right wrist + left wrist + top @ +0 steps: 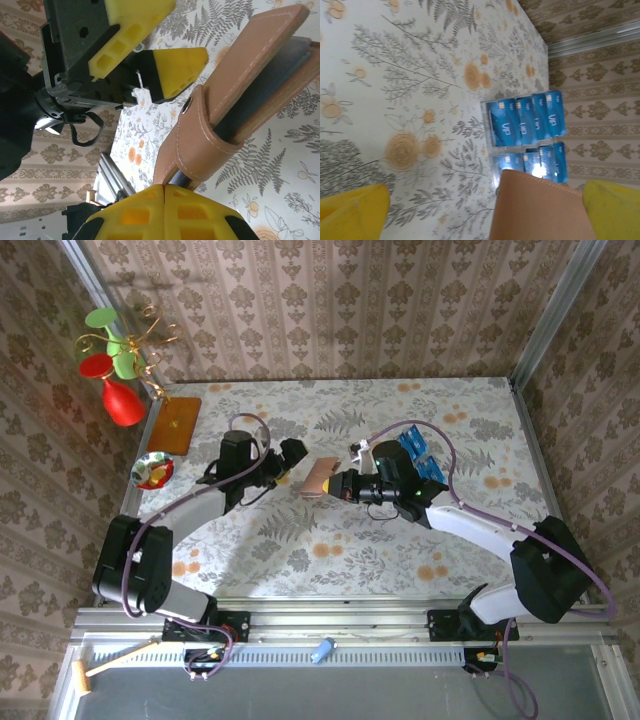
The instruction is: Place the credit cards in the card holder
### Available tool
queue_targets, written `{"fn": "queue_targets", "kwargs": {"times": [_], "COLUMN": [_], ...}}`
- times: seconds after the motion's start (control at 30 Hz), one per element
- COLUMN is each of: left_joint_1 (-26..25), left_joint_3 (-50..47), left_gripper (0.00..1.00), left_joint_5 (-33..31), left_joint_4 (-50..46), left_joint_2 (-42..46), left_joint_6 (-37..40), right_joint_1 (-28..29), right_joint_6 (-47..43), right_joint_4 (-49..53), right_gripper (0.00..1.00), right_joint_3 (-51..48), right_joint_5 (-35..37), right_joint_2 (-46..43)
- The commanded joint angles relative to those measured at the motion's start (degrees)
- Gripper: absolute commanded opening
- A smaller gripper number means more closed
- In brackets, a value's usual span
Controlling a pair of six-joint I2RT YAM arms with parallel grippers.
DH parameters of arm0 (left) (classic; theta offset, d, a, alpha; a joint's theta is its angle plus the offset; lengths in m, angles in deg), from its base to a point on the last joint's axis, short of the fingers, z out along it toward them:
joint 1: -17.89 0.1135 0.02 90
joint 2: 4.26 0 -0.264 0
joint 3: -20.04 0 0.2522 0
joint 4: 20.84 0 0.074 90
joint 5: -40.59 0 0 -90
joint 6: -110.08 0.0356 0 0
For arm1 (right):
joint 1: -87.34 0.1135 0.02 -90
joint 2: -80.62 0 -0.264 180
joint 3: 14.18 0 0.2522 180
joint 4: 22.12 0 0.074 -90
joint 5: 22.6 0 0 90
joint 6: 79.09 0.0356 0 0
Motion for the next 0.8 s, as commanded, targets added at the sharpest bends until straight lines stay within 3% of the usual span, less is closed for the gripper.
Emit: {"fn": "queue_targets", "kwargs": {"times": [0.0,0.47,0.77], "left_joint_1": [-1.09,-4.61,-3.91], "left_joint_3": [1.10,0.95,0.11], "left_gripper": [1.00,1.00,0.81], "left_joint_5": [1.42,1.95,1.69], "left_joint_4": [5.34,19.95,23.35], "left_joint_2": [-1.25,-7.15,-6.14], "left_joint_6": [-4.78,-15.46,-16.47], "right_joint_1": [0.01,0.14,-1.52], "right_joint_6": [1.56,3.25,2.12], "right_joint_4": [-4.11,-8.98,-9.22], "right_gripper": [0.00,0.00,0.00], "right_joint_3": [2.27,1.02,-3.08], "right_joint_5": [-2.15,-1.91,-0.58], "right_joint_2": [0.26,2.68,2.50]}}
